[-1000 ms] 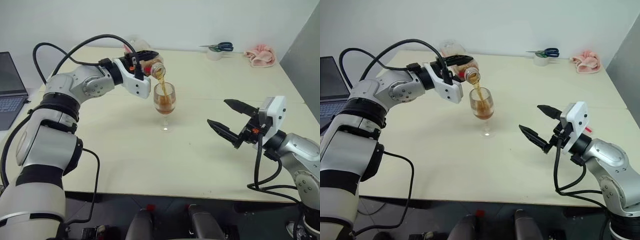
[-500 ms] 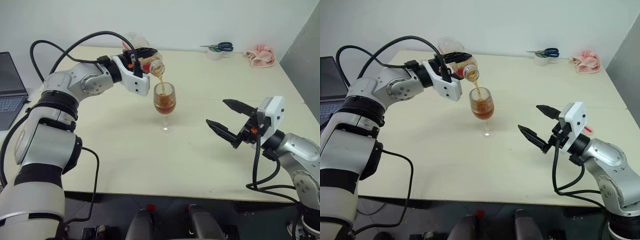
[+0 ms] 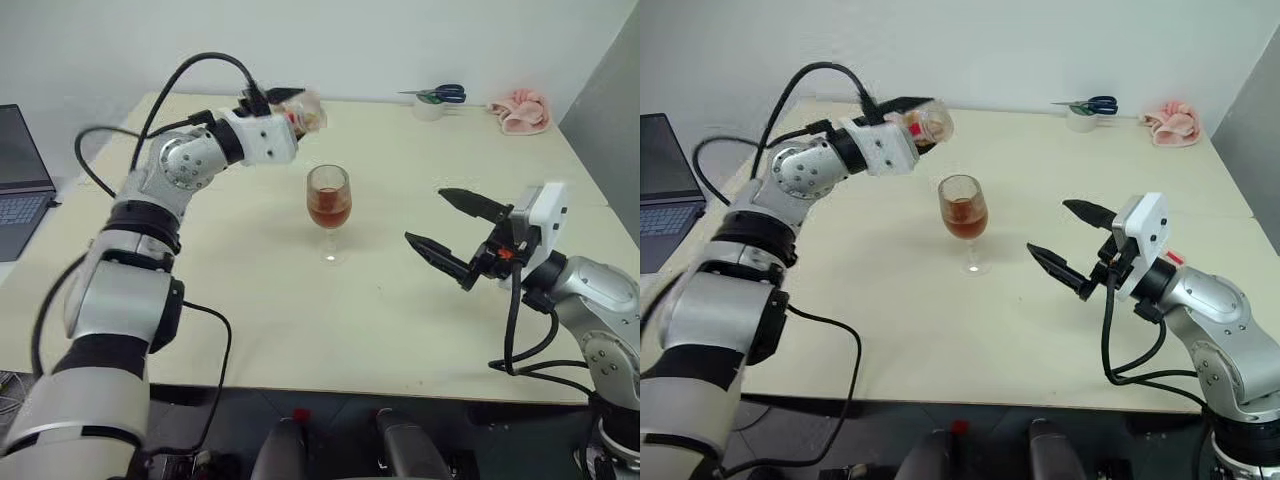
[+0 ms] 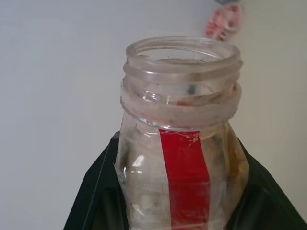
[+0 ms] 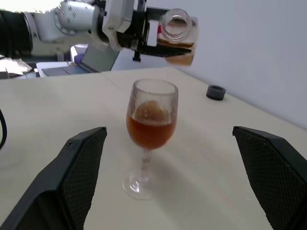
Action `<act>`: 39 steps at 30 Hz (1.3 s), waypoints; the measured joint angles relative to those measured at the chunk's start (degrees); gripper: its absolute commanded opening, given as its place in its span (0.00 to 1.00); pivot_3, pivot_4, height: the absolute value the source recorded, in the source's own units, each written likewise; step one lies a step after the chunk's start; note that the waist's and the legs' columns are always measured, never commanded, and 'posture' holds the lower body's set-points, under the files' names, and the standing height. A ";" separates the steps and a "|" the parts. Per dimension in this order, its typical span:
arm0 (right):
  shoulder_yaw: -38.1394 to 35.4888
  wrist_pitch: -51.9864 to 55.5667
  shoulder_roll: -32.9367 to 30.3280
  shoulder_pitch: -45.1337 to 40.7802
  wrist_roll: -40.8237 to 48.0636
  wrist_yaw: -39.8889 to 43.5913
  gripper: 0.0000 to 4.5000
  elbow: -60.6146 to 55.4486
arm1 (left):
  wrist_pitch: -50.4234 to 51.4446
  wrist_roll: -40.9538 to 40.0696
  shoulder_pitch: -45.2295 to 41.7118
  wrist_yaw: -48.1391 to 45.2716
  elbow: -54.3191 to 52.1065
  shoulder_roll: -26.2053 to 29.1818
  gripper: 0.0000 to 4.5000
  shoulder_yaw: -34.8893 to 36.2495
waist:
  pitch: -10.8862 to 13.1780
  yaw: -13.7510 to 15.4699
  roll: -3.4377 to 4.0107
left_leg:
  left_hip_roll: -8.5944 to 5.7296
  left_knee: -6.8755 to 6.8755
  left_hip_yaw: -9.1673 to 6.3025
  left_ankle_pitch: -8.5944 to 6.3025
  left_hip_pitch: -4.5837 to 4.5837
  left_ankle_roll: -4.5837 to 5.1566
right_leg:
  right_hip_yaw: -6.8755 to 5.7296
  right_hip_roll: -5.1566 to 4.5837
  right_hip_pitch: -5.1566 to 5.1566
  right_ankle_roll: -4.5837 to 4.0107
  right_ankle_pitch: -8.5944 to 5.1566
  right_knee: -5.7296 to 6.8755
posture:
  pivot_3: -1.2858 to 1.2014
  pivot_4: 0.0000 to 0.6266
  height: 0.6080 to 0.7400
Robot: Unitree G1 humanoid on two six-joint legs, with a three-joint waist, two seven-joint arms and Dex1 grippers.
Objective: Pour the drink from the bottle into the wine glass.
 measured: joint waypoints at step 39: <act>21.99 21.68 9.38 -37.18 -5.63 5.75 1.00 20.70 | 56.30 -24.82 44.96 19.44 -53.37 -6.36 0.99 24.84 | -0.07 0.02 -0.07 | 0.01 0.21 -0.32 -0.01 -0.03 0.00 | -0.25 -0.08 -0.02 -0.05 -0.01 0.29 | 0.52 0.24 1.00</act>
